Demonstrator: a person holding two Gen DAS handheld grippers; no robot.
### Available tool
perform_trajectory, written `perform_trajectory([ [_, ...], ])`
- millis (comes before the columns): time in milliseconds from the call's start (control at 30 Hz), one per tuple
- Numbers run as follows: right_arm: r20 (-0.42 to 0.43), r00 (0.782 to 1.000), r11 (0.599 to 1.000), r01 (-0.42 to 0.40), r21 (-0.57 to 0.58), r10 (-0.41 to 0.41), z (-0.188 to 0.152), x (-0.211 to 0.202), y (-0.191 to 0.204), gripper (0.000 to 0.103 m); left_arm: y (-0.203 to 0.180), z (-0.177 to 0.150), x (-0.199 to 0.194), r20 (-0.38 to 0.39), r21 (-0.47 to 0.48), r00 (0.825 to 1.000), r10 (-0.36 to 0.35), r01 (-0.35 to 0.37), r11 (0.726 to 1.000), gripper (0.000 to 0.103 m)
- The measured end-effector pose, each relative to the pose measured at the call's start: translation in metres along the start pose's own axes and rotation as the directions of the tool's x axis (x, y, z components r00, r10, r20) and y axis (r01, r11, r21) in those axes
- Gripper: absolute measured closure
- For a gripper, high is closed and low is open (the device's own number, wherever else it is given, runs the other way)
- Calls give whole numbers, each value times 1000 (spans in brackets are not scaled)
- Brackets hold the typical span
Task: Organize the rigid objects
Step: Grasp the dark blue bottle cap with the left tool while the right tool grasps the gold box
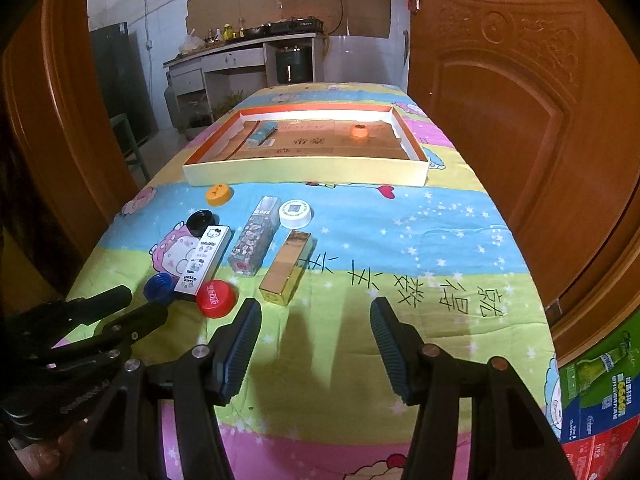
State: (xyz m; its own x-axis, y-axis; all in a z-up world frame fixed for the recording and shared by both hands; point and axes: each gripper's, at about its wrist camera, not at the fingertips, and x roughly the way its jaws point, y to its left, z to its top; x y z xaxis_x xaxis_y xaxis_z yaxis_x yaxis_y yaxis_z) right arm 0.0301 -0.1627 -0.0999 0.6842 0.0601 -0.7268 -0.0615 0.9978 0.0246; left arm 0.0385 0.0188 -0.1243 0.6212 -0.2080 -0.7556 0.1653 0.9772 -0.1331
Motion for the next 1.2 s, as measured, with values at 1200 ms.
perform_trajectory([
  [1200, -73, 997, 1000, -9, 14, 10, 22, 63, 18, 47, 9, 8, 19, 26, 73, 1000, -9, 7, 997, 73],
])
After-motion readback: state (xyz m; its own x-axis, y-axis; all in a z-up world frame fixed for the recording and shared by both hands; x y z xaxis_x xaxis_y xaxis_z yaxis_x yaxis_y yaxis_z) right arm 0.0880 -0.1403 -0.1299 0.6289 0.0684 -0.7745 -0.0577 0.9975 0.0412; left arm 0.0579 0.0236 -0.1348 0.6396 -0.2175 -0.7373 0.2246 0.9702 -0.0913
